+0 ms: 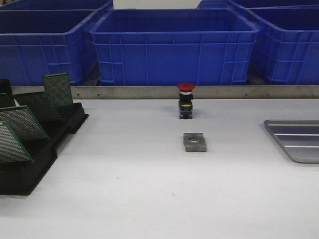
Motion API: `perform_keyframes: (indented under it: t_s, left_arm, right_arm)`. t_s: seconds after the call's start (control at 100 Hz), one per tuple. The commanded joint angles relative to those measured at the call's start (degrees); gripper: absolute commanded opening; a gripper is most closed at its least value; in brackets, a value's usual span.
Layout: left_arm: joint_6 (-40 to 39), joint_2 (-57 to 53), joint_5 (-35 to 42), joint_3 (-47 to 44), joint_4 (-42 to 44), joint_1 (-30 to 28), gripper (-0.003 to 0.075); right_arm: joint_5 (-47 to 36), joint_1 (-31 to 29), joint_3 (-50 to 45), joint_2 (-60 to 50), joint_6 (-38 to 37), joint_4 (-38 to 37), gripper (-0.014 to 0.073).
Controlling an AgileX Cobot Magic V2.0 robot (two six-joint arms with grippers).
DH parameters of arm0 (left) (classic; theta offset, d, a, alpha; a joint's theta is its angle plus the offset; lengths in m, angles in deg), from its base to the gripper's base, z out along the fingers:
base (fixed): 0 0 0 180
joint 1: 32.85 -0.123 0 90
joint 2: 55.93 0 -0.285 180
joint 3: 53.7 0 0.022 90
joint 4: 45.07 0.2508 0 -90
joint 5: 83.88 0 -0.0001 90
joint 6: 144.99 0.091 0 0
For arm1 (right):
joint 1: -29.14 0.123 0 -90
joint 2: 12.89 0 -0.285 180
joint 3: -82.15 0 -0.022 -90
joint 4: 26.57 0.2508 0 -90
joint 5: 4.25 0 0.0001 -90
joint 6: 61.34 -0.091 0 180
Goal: Place circuit board on tray
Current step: 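Lower the left gripper into the rack around a green circuit board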
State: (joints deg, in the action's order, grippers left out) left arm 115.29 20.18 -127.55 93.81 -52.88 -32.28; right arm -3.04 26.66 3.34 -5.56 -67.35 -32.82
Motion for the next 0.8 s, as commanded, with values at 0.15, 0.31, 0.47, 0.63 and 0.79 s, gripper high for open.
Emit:
perform_keyframes:
  t_s: [0.15,0.31,0.47,0.63,0.79]
  left_arm:
    - [-0.2,7.6,3.2,1.8,0.7,0.0,0.0396]
    - [-0.2,11.3,4.5,1.8,3.2,0.0,0.0377]
    - [-0.2,11.7,5.7,1.8,3.8,0.0,0.0287]
    - [-0.2,11.7,7.6,1.8,4.1,0.0,0.0091]
    - [-0.2,11.3,7.7,1.8,5.1,0.0,-0.002]
  right_arm:
    - [-4.3,-0.4,0.8,-1.7,0.1,-0.6,-0.0062]
    - [-4.3,-0.4,0.8,-1.7,0.1,-0.6,-0.0062]
    - [-4.3,-0.4,0.8,-1.7,0.1,-0.6,-0.0062]
    - [-4.3,-0.4,0.8,-1.7,0.1,-0.6,-0.0062]
    - [-4.3,-0.4,0.8,-1.7,0.1,-0.6,-0.0062]
